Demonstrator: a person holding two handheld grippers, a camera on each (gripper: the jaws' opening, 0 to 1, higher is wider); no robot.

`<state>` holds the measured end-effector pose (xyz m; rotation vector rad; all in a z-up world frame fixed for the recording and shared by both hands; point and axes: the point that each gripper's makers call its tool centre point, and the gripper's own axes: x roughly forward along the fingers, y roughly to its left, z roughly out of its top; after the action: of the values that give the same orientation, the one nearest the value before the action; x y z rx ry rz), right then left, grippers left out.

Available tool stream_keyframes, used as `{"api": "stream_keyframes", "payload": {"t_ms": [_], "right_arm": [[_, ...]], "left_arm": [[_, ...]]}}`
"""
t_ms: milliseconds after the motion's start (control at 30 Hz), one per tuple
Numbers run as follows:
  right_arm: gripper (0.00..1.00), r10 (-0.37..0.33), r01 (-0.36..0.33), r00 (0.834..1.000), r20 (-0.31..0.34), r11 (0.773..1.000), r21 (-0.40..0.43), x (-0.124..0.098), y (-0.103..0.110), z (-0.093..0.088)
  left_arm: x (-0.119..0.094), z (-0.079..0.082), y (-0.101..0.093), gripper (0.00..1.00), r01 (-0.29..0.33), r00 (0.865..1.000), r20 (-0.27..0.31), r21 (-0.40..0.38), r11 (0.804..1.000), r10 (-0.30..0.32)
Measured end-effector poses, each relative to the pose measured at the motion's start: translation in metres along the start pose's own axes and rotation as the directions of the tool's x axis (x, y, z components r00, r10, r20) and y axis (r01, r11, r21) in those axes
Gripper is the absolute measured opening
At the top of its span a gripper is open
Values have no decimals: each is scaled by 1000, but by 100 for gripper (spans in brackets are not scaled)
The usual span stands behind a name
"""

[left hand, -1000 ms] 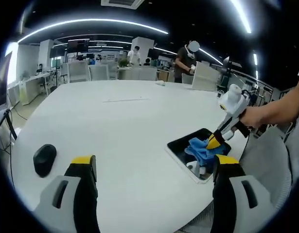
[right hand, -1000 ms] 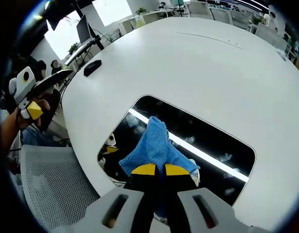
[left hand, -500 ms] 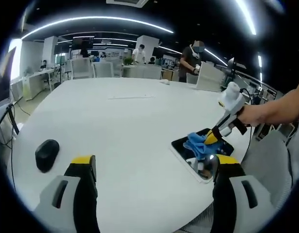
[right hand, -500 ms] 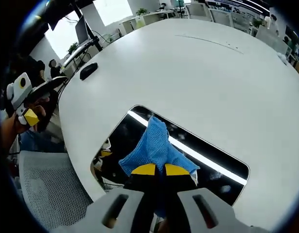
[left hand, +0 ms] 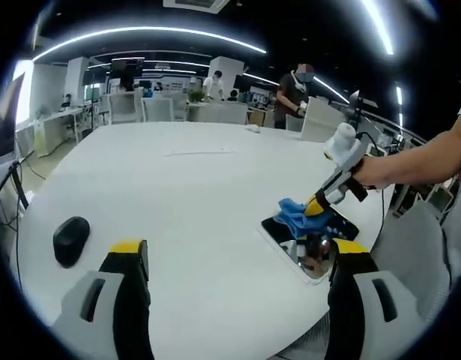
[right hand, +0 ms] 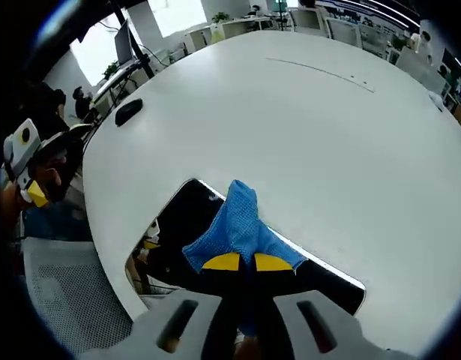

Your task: Wipe the mirror surface with the cleaning cloth until all visible marks leave the cleaned area.

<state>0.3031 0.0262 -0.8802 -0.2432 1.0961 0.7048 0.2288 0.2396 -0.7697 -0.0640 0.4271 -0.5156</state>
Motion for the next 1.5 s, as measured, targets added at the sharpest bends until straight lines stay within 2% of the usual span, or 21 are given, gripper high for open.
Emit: {"api": "stream_keyframes", "payload": {"t_ms": [333,400,600,800,1033,1500], "right_arm": [[0,-11,11,1000,11,1000,10,3,-6,6],[0,-11,11,1000,12,1000,8,2,-5,6],[0,-16,16,1000,12,1000,-12,3,-5,5],[0,5,-5,1000,8,1000,13,4,-6,5],[0,8,-8,1000,-1,1000,6,1,-5,4],[0,-13,14,1000,-10,1000,24,-4,-20,-4]], "left_arm": [[0,3,6,99,-1,1000,6,1,1000,1],[-1,8,13,99,-38,999,21,55,998,37],[-1,9,14,99,-44,999,29,28,999,43],[5,3,9,99,-15,1000,12,25,1000,15],[13,9,2,99,16,1000,8,25,1000,-16],[13,8,3,99,2,1000,11,4,1000,-2]]}}
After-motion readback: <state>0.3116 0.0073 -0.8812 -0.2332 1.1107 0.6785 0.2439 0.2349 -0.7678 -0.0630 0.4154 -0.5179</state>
